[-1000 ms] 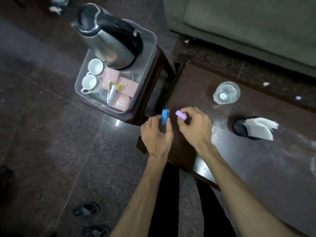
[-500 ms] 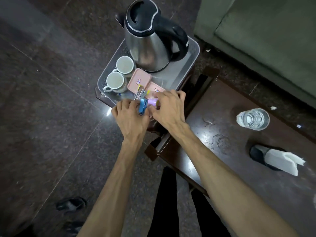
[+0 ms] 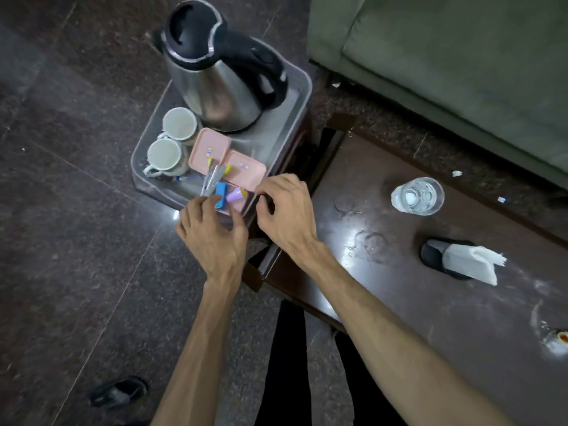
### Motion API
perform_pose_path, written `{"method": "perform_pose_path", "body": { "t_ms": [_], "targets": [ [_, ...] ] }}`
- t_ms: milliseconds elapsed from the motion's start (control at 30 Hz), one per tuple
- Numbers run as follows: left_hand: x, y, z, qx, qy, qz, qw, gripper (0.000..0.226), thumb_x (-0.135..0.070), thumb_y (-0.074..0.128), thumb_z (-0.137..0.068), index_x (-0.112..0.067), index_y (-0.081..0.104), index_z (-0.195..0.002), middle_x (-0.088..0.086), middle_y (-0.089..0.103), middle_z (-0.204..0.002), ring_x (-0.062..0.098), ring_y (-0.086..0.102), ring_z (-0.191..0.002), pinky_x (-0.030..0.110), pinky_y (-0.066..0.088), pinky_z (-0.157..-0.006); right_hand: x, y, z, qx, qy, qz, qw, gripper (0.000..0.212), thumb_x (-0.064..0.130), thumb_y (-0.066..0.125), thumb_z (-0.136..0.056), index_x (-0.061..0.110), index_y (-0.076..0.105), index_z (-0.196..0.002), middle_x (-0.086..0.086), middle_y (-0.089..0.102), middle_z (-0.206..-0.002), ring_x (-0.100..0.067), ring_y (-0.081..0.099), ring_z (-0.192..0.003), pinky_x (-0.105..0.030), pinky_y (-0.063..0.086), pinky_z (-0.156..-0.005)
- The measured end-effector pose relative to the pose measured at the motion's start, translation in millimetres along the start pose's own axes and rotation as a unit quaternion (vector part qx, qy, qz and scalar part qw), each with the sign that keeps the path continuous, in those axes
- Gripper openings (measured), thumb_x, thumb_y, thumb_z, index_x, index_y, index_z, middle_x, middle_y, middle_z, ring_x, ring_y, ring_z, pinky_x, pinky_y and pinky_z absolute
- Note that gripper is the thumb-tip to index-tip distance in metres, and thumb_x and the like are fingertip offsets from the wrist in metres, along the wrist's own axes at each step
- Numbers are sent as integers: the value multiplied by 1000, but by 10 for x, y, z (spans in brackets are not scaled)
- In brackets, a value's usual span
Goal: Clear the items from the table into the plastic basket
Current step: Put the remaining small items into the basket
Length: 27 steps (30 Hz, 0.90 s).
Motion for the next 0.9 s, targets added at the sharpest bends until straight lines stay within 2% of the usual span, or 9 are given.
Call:
{"method": "perform_pose_path", "body": {
  "t_ms": [167,267,367,500,667,733,900],
  "targets": [
    [-439,108,475,19,65,41,997,16,-12,72,-76,-12,67,-91,9,66,-93,32,57,-92,42,39,-82,-511,-322,460,-22,76,-32,996,16,6,70,-80,13,78,-92,2,76,-93,-22,63,-101,-38,52,-89],
    [-810,272,856,87,110,53,989,13,-9,73,-75,-12,68,-87,8,67,-89,35,60,-88,46,41,-81,-920,-565,811,-53,130,-28,990,15,6,71,-77,14,77,-89,3,76,-90,-21,64,-96,-33,53,-86],
    [-1222,457,1302,153,170,58,972,14,-4,76,-74,-10,69,-85,8,68,-89,35,62,-86,46,43,-81,-1328,-839,1223,-85,190,-21,978,16,6,73,-74,17,76,-86,4,76,-88,-20,65,-92,-23,47,-89],
    [-1723,652,1892,239,228,65,942,15,-2,77,-75,-11,68,-83,7,68,-88,34,63,-84,45,44,-80,-1822,-1205,1777,-122,256,-19,959,17,6,73,-73,19,75,-85,6,74,-85,-19,65,-87,-24,49,-79],
    [-2334,916,2655,349,294,37,889,14,-6,75,-75,-13,70,-85,5,70,-86,32,65,-84,44,46,-80,-2453,-1665,2521,-175,345,-18,922,17,8,73,-75,20,76,-86,6,76,-88,-20,67,-90,-33,55,-80],
    [-2547,1034,2955,382,319,23,867,10,-10,71,-78,-14,72,-88,5,71,-89,31,67,-88,43,46,-83,-2702,-1852,2810,-206,382,-22,901,15,10,73,-77,21,75,-87,8,77,-89,-20,68,-89,-32,56,-78],
    [-3008,1305,3639,442,366,-10,819,10,-19,60,-89,-18,69,-93,3,72,-100,27,65,-100,37,42,-94,-3350,-2353,3444,-301,474,-17,827,13,15,73,-81,21,76,-91,2,77,-88,-28,73,-84,-32,54,-76]
  ]
}}
Point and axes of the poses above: each hand's wrist, its own z-axis away from the middle knuckle, its own y-axis out of the palm, x = y × z, the point moved 4 cm from there along -z, towards the middle knuckle
